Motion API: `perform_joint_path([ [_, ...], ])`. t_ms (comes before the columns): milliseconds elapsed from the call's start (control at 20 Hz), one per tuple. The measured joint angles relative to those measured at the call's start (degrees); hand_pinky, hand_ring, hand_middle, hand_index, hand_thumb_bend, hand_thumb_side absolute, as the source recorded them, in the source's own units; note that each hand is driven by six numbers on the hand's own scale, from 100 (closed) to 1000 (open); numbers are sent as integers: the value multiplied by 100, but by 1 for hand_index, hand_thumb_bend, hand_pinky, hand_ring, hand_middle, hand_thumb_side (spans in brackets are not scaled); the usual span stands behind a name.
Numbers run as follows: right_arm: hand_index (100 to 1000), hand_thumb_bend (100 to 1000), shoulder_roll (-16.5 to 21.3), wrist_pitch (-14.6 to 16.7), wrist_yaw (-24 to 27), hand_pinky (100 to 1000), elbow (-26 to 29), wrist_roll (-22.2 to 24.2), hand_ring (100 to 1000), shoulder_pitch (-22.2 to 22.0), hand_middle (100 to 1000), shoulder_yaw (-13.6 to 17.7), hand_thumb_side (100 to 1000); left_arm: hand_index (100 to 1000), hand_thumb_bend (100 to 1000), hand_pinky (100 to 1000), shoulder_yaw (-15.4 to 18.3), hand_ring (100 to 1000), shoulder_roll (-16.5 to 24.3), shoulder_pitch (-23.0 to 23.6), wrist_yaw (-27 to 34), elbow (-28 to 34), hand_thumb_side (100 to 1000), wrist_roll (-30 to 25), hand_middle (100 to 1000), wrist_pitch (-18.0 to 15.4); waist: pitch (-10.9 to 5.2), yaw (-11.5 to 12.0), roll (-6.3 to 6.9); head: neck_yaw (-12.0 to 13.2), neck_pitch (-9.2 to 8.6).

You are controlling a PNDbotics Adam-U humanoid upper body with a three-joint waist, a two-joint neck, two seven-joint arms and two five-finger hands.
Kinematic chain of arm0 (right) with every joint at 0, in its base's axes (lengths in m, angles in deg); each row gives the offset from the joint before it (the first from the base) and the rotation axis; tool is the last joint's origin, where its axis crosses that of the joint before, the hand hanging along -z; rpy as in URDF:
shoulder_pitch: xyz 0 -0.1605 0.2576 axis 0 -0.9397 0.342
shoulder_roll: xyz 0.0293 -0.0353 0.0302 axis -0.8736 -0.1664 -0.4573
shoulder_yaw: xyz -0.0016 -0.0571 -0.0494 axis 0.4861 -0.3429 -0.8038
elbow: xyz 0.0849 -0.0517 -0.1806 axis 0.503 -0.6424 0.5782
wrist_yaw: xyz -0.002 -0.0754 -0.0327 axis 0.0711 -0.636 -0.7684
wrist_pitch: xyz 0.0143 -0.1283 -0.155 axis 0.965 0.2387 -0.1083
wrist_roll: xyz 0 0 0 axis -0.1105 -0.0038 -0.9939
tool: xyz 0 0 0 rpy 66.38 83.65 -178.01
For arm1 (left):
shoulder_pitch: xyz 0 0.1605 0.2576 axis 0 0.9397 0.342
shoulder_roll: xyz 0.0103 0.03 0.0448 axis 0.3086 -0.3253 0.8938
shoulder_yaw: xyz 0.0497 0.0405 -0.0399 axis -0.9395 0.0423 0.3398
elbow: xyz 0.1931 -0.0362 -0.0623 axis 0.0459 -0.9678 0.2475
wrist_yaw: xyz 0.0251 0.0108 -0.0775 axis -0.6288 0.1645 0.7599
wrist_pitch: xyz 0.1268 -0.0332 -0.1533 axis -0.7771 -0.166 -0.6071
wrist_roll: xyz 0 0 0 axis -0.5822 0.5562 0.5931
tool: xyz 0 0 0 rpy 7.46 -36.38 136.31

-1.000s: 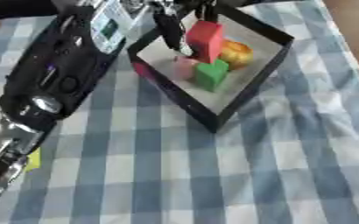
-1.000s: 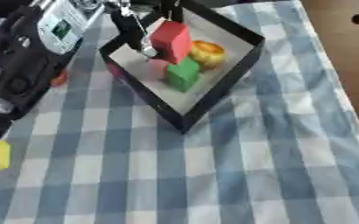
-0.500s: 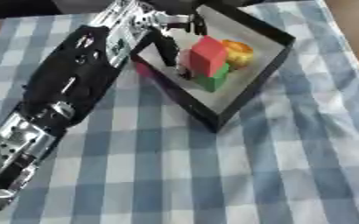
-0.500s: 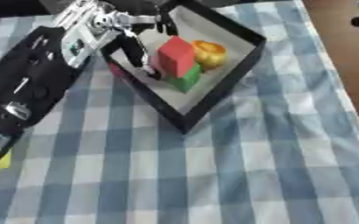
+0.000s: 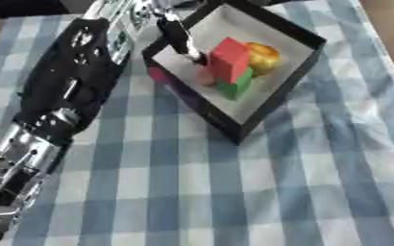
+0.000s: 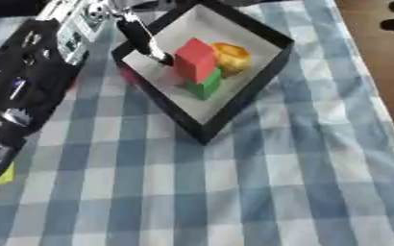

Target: Pick up objects on the table and place them in the box.

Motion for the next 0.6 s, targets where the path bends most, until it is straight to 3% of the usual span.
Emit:
perform_joint_path([
  [50,782,100,0,1,0,935,0,-1,788,-6,800,0,806,881,605,804,23,801,67,5,45,92,294,21,763,19,0,8,0,-13,0],
  [350,783,100,11,16,-10,935,-1,-21,788,-63,800,6,806,865,573,798,25,794,623,218,367,781,281,143,753,133,0,88,0,-113,5],
  [600,783,100,74,34,-32,935,-1,-59,788,-157,800,43,807,869,597,802,-289,799,1323,563,752,1285,316,-122,759,76,-1,199,0,-210,56],
])
